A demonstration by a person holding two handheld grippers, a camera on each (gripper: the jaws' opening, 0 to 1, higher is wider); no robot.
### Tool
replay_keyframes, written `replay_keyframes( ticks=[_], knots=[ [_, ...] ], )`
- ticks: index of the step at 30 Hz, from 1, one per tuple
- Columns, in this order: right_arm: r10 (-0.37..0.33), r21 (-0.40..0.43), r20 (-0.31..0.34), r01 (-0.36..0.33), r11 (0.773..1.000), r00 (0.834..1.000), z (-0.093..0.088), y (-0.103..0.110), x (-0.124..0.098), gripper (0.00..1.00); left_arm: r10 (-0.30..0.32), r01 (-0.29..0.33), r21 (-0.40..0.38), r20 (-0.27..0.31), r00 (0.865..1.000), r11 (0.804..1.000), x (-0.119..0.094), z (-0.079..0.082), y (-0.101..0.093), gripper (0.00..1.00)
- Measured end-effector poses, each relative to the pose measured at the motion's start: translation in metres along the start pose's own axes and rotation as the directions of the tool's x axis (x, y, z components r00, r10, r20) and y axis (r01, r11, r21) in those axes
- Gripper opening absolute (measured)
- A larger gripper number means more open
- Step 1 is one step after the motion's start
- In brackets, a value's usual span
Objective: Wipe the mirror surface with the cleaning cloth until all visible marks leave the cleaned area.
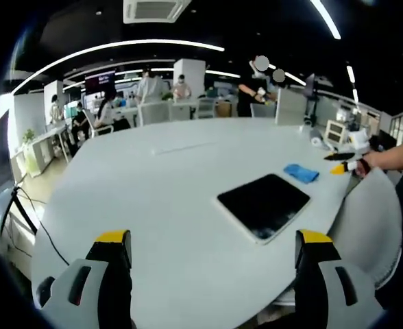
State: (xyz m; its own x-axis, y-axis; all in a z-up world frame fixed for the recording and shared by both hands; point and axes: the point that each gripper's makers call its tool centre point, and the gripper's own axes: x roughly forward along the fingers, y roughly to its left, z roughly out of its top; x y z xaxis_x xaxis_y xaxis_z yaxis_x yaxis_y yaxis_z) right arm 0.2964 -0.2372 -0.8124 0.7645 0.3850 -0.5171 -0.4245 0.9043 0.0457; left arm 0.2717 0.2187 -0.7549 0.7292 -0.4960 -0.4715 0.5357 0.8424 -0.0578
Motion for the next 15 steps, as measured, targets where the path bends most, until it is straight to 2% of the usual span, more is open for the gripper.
replay_keyframes(
  ticks=[7,15],
  knots=[
    [0.006,0.006,-0.011,-0.005,1.000,1.000,-0.0028,0.0015,-0.0007,1.00,0.015,-0.015,-0.018,-0.001,1.000,1.000,-0.0036,-0.0046,0.0063,1.00],
    [0.003,0.015,-0.014,-0.002,1.000,1.000,-0.0035,0.0020,-0.0022,1.00,0.002,-0.002,-0.019,-0.010,1.000,1.000,0.0006,-0.0066,-0.0003,1.00]
  ],
)
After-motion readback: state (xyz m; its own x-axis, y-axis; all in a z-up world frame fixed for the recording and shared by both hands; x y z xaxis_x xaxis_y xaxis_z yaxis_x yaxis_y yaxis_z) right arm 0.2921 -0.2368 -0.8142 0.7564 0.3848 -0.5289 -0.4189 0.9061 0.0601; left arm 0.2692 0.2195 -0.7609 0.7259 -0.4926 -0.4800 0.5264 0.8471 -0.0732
